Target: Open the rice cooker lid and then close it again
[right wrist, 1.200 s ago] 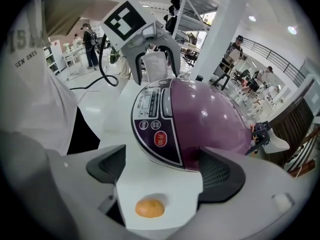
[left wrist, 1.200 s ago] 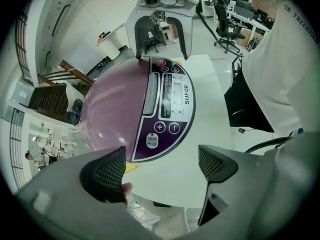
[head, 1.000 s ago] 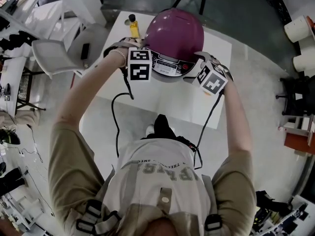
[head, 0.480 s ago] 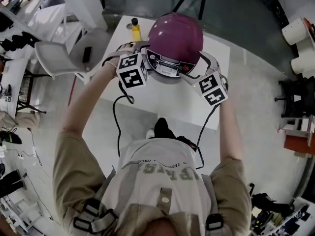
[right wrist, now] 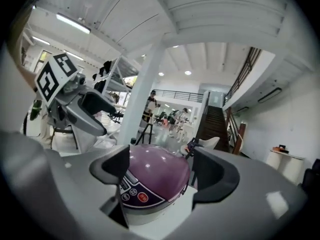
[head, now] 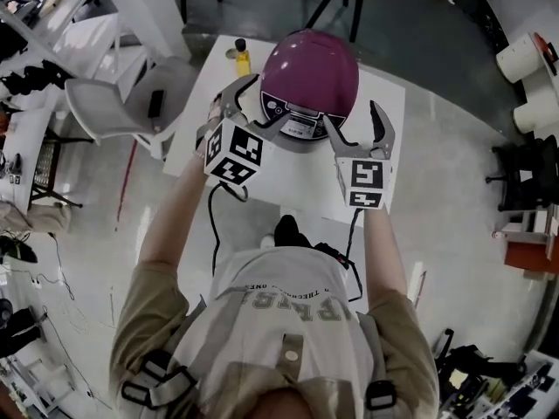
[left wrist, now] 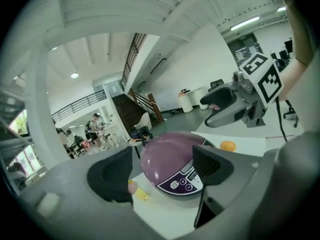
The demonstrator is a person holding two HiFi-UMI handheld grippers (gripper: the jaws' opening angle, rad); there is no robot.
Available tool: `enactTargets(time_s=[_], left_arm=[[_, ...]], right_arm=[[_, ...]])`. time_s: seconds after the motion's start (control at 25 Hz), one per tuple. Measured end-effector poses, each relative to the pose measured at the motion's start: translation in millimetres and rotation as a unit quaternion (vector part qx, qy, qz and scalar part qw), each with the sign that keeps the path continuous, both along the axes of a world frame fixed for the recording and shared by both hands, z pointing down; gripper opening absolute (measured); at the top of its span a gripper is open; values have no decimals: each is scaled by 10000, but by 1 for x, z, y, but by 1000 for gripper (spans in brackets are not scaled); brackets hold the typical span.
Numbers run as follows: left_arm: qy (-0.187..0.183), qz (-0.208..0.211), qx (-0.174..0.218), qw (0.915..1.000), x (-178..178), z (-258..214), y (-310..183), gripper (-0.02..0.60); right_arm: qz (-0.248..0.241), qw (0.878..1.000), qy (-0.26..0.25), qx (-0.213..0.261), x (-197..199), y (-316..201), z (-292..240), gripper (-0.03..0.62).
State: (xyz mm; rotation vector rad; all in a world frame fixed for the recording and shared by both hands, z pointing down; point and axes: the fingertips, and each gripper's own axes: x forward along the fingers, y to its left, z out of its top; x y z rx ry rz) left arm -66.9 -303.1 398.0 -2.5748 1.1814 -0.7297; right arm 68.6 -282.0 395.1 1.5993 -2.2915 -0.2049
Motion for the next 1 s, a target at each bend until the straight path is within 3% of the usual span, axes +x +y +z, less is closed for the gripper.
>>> enactTargets(time_s=[0.28,0.44,0.56,0.64,0.84,1.0], left_arm=[[1132,-953,34,9890,-28,-17,6,250],[1258,-1288,296,9832,-37,-21,17,172],[1477,-1454,610,9764,-41,-28,23,60],[1694,-1520,696,9713,-42,-32,26,48],[2013,-1622,747,9631,-39,-33,34,11],[2121,-1681,835,9591,-37,-35,39,9]], right_arm=[[847,9915,-680,719,18,19,-27,224],[1107,9854,-857,971,25,32,-34,167],[1241,9818,-902,1123,26,40,-35,112],[1274,9793,-932,1270,25,47,-38,61],[1271,9767,-910,1467,21,60,-43,8],[1192,9767,-914,1536,17,68,-44,2]])
